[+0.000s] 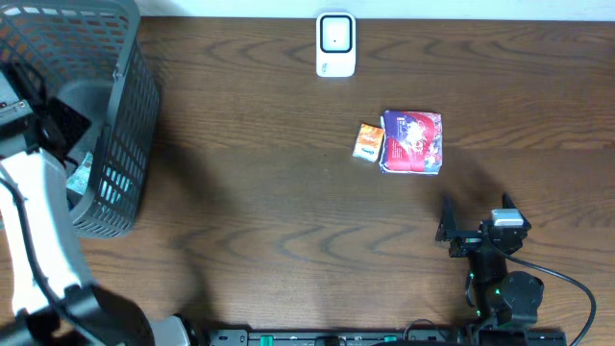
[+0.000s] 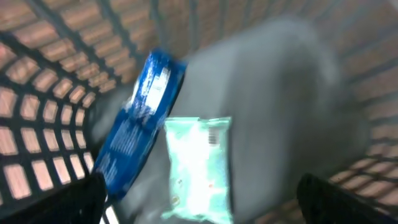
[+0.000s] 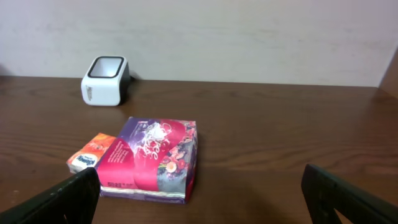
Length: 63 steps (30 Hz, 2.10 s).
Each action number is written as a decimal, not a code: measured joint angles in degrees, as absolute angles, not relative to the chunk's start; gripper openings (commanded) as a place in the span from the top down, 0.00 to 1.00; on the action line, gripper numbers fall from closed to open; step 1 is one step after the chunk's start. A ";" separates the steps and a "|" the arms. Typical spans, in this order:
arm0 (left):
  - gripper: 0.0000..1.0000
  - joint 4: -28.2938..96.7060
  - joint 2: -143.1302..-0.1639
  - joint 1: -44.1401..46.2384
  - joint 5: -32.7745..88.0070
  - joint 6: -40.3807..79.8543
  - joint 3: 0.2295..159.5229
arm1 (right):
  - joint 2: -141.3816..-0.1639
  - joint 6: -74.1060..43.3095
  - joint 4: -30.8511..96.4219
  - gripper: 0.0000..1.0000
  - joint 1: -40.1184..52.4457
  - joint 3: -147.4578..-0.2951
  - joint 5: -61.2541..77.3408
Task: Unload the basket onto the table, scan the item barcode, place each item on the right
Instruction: 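Return the left gripper into the basket above the mint-green wipes pack, then grasp the mint-green wipes pack and lift it toward the scanner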
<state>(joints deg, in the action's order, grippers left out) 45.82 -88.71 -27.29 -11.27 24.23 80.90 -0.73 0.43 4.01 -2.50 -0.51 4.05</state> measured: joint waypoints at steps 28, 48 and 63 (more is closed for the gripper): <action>0.39 50.87 -106.98 -28.03 -9.26 27.14 80.90 | -0.73 0.43 4.01 0.01 -2.50 -0.51 4.05; 0.44 44.31 -106.98 -27.97 -9.26 27.20 76.36 | -0.73 0.43 4.01 0.01 -2.50 -0.51 4.05; 0.73 39.13 -106.94 -27.49 -8.49 26.74 72.93 | -0.73 0.43 4.01 0.01 -2.50 -0.51 4.05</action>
<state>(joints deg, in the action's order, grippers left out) 39.13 -106.94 -27.49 -8.49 26.74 72.93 -0.73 0.43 4.01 -2.50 -0.51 4.05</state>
